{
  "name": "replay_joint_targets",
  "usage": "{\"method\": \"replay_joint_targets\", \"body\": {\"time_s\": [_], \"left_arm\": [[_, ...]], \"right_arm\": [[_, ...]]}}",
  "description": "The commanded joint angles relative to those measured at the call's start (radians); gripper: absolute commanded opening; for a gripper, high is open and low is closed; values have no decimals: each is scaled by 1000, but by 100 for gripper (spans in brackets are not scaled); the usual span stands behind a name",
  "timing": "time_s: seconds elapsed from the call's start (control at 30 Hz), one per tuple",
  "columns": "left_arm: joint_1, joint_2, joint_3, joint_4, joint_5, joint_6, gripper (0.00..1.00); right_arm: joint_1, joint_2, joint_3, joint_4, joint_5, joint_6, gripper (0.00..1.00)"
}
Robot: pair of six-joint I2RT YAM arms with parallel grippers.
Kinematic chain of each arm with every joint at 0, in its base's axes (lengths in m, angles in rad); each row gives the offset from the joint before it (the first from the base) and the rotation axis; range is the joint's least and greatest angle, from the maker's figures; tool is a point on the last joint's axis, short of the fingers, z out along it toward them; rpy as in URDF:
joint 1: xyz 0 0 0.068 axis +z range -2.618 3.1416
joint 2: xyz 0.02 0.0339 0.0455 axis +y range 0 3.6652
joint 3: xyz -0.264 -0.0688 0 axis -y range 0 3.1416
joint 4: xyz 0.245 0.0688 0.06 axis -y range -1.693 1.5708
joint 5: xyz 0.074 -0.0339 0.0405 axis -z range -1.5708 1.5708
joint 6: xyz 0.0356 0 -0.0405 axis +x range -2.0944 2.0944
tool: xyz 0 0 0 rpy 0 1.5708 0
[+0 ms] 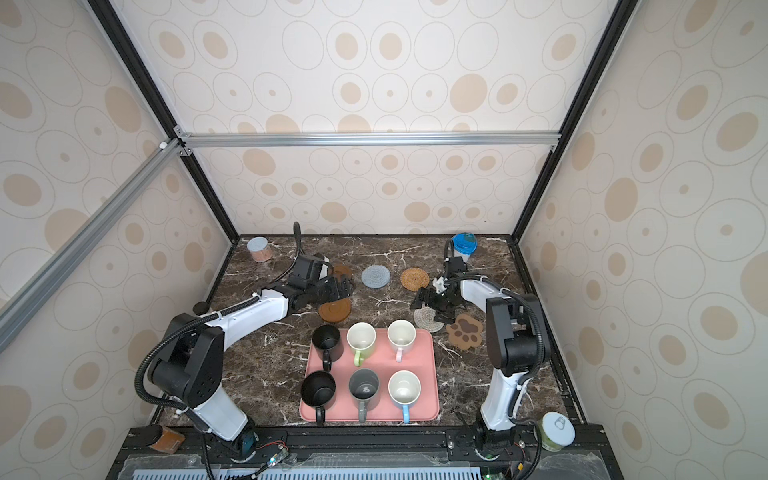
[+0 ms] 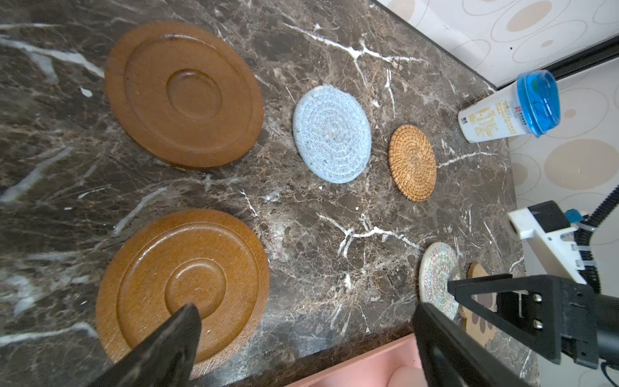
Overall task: Place cups on coasters
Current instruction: Move the coaster to the center of the table.
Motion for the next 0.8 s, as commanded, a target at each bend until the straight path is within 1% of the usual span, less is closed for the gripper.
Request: {"method": "replay_joint_targets", "body": {"time_s": [0.0,0.2,0.5,0.77], "left_arm": [[1,-37,-2,0,-14,-11,100],[3,-37,-6,-9,-12,-17,100],[6,-40,-14,-12,-20,-20,100],[11,-45,-18,-13,-27,-25,100]], "right_arm": [[-4,59,-6,13,-7,11,100],[-4,87,20,13,-3,9,100],[2,123,49,8,-49,11,100],[51,152,61,5,-63,19,100]]}}
